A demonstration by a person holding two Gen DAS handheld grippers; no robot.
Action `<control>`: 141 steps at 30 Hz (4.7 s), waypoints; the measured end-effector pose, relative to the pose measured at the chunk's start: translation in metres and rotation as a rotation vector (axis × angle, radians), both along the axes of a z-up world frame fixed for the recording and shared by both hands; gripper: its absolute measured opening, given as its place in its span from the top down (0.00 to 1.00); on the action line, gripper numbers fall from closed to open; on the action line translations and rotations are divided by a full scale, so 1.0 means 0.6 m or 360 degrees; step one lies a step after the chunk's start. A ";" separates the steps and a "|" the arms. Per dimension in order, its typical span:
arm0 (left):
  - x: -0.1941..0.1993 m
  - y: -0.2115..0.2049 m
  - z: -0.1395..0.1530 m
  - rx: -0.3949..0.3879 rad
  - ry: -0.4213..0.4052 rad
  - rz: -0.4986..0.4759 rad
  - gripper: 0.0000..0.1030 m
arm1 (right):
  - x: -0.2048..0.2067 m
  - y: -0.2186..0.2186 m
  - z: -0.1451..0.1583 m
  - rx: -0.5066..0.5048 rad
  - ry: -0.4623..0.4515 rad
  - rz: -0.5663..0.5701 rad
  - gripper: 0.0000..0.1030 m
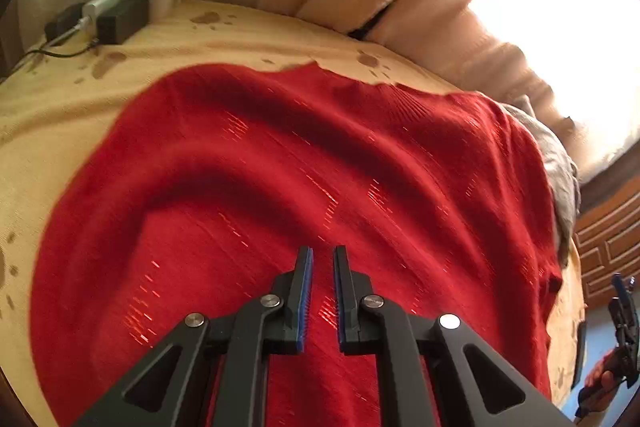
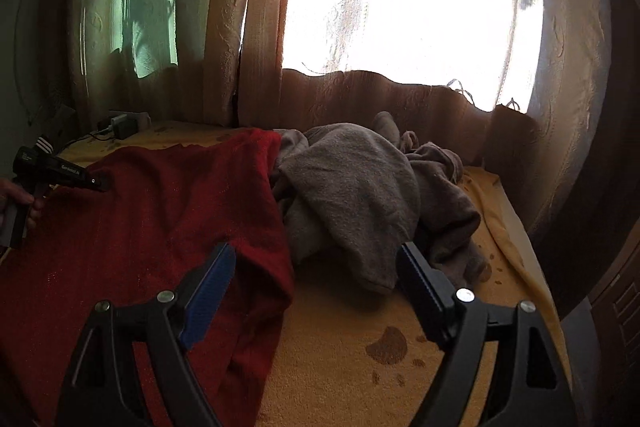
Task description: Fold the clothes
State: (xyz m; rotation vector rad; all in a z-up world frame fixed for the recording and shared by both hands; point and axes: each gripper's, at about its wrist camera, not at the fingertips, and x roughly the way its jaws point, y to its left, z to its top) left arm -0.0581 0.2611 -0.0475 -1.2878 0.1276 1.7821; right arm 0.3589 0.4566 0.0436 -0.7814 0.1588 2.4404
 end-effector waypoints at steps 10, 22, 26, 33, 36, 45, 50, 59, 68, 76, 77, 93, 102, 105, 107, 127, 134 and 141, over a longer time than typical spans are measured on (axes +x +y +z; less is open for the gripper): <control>0.160 0.071 0.017 0.0016 0.0004 -0.0364 0.90 | 0.223 -0.075 -0.079 -0.0296 -0.0211 -0.0085 0.60; 0.190 0.097 -0.002 -0.0050 -0.0012 -0.0367 0.90 | 0.241 -0.159 -0.145 -0.0595 -0.0161 0.0142 0.68; 0.187 0.098 -0.010 -0.0071 -0.0026 -0.0342 0.90 | 0.229 -0.165 -0.129 -0.0552 -0.0134 0.0103 0.95; 0.189 0.103 -0.011 0.0020 -0.0030 -0.0412 0.90 | 0.347 -0.072 0.078 -0.0040 0.0359 -0.0424 0.95; 0.198 0.106 -0.010 0.0059 -0.0031 -0.0465 0.90 | 0.399 -0.013 0.139 0.0103 0.0508 -0.0686 0.95; 0.203 0.121 -0.006 0.0012 -0.0053 -0.0521 0.90 | 0.352 0.045 0.206 0.0275 0.0732 -0.0755 0.95; 0.189 0.132 0.016 0.0066 -0.0079 -0.0497 0.90 | 0.360 0.015 0.255 0.0391 0.1040 -0.0724 0.95; 0.187 0.208 0.049 0.0216 -0.0168 -0.0524 0.90 | 0.348 0.037 0.270 0.0316 0.1273 -0.0744 0.95; 0.178 0.303 0.063 0.0380 -0.0392 -0.0524 0.90 | 0.326 0.024 0.291 0.0410 0.1366 -0.0703 0.95; 0.175 0.344 0.061 0.0249 -0.0214 -0.0475 0.85 | 0.335 -0.074 0.318 0.0602 0.1540 -0.0423 0.95; 0.186 0.354 0.049 0.0175 -0.0189 -0.0516 0.83 | 0.331 -0.086 0.320 0.0644 0.1533 -0.0403 0.95; 0.179 0.421 0.054 0.0381 -0.0279 -0.0386 0.81 | 0.323 0.018 0.285 0.0325 0.1482 -0.0587 0.95; 0.117 0.462 0.036 0.0435 -0.0258 -0.0315 0.80 | 0.279 0.003 0.307 0.0397 0.1378 -0.0523 0.95; 0.095 0.411 0.051 0.0514 -0.0289 -0.0276 0.80 | 0.249 0.032 0.293 0.0346 0.1241 -0.0543 0.95; 0.080 0.374 0.064 0.0535 -0.0314 -0.0245 0.80 | 0.224 0.057 0.279 0.0257 0.1184 -0.0518 0.95; -0.056 -0.101 0.027 0.0593 -0.0344 0.0449 0.80 | -0.440 -0.146 0.116 -0.0475 0.0260 0.1033 0.58; -0.059 -0.098 -0.047 0.0442 -0.0459 0.0401 0.80 | -0.427 -0.145 0.032 -0.0471 0.0115 0.0960 0.21; -0.044 -0.049 -0.083 0.0427 -0.0813 0.0293 0.66 | -0.306 0.006 0.030 -0.0632 0.0316 0.0474 0.16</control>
